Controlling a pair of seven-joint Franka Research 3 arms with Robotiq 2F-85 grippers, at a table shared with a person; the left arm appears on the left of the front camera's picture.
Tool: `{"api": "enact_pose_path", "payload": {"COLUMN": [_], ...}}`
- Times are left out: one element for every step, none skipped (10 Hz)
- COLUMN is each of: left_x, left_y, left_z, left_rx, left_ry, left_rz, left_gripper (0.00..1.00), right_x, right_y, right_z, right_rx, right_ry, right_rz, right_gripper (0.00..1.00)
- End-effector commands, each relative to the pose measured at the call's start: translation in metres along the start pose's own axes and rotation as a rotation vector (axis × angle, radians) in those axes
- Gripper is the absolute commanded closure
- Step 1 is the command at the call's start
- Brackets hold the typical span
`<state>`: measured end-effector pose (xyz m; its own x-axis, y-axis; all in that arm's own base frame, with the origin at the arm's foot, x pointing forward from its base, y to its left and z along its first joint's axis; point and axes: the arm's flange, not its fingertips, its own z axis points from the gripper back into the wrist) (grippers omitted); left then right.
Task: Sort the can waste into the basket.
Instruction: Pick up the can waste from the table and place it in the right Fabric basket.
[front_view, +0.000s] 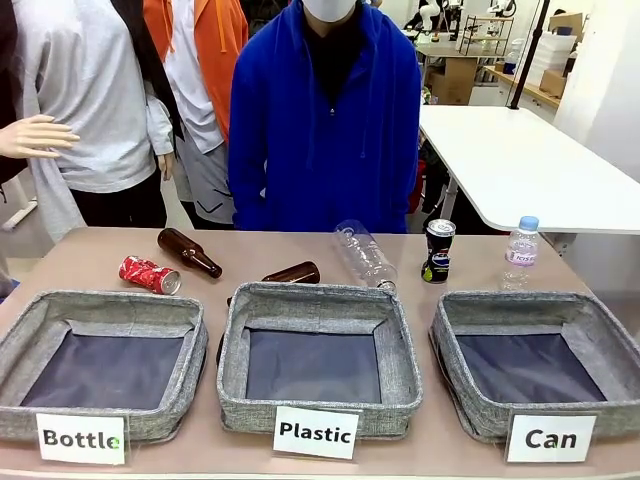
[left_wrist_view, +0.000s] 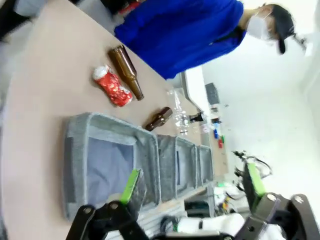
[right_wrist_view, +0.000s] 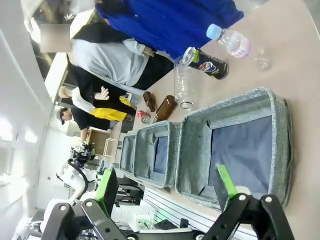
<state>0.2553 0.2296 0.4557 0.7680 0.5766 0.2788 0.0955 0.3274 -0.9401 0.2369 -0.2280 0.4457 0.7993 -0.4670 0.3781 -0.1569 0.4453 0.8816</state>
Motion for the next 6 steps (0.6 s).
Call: {"api": "enact_pose_path", "payload": {"left_x": [-0.014,-0.014,-0.014,-0.014,-0.014,-0.014], "left_y": [-0.017,-0.017,-0.017,-0.017,-0.017,-0.017], "left_z": [0.036,0.036,0.036,0.036,0.036,0.036], "left_rx": [0.036,0.036,0.036,0.036,0.036,0.036], "left_ry": [-0.029,-0.029,-0.029,-0.029,-0.029,-0.029], "left_rz": [-0.054,-0.054,-0.054,-0.054,-0.054,-0.054], "left_gripper": [0.0,0.0,0.0,0.0,0.0,0.0], "right_x": [-0.002,-0.002,-0.002,-0.002,-0.002,0.0], "right_y": [0.014,0.014,0.014,0.014,0.014,0.041], "right_z": [0.007,0.007,0.007,0.007,0.004,-0.026], "right_rx": [-0.011,-0.011,-0.011,-0.011,-0.021,-0.127], "right_ry": [0.008,0.008,0.008,0.008,0.021,0.084], "right_rz": [0.045,0.045,0.045,0.045,0.018,0.137], "right_gripper": [0.0,0.0,0.0,0.0,0.0,0.0]}}
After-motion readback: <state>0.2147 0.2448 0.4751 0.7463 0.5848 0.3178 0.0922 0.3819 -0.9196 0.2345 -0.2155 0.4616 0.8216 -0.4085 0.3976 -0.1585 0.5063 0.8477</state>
